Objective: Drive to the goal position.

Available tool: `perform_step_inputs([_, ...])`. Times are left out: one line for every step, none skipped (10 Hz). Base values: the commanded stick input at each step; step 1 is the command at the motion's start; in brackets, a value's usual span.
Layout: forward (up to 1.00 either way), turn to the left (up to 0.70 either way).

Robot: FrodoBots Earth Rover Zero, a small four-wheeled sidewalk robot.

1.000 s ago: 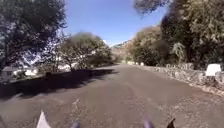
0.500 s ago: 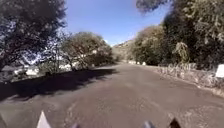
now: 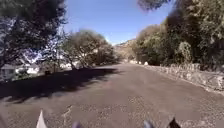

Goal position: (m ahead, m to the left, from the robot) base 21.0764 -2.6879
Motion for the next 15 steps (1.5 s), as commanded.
perform_step_inputs([0.50, -0.50])
perform_step_inputs([0.50, -0.50])
perform_step_inputs([0.50, -0.50])
perform_step_inputs([0.50, -0.50])
perform_step_inputs([0.50, -0.50])
perform_step_inputs([0.50, -0.31])
perform_step_inputs([0.50, -0.11])
perform_step_inputs([0.50, 0.00])
perform_step_inputs([0.50, 0.00])
perform_step_inputs([0.50, 0.00])
perform_step_inputs([0.50, -0.19])
perform_step_inputs([0.50, -0.40])
perform_step_inputs([0.50, -0.50])
perform_step_inputs([0.50, -0.50])
perform_step_inputs([0.50, -0.50])
